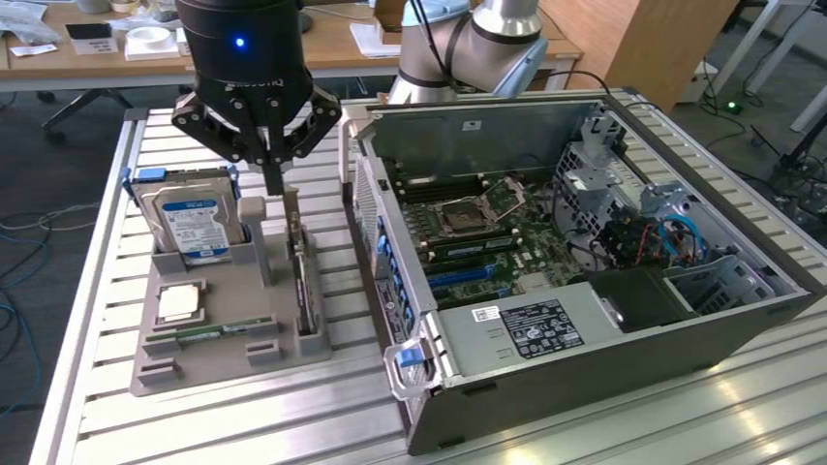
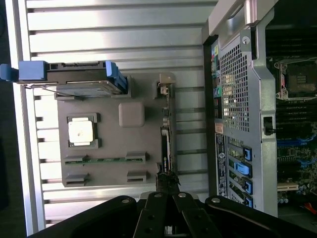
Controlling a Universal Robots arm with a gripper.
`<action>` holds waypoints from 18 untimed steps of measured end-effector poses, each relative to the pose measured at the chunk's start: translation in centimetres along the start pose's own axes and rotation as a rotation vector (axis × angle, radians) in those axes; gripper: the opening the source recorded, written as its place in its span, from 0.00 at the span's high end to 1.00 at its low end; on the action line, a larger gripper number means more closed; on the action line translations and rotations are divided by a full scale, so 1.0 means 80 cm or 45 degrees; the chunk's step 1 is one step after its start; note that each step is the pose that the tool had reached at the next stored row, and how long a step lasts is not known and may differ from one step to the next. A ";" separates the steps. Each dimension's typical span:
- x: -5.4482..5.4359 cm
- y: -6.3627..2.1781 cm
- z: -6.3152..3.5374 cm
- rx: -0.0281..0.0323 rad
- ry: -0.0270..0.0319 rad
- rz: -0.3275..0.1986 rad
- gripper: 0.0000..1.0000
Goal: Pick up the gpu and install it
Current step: 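Pick up the gpu and move the gpu toward the slot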
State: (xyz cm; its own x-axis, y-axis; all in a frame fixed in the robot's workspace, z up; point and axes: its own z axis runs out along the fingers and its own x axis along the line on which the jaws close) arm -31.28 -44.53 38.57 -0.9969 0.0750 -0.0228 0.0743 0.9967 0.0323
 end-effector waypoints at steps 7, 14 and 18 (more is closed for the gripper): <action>0.000 0.000 0.000 -0.0001 0.0000 0.000 0.65; 0.000 0.000 0.001 -0.0002 -0.0001 0.000 0.58; 0.000 0.000 0.006 0.0000 0.0000 0.000 0.58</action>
State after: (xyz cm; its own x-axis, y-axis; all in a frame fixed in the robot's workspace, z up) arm -31.28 -44.52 38.10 -0.9969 0.0750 -0.0228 0.0743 0.9967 0.0324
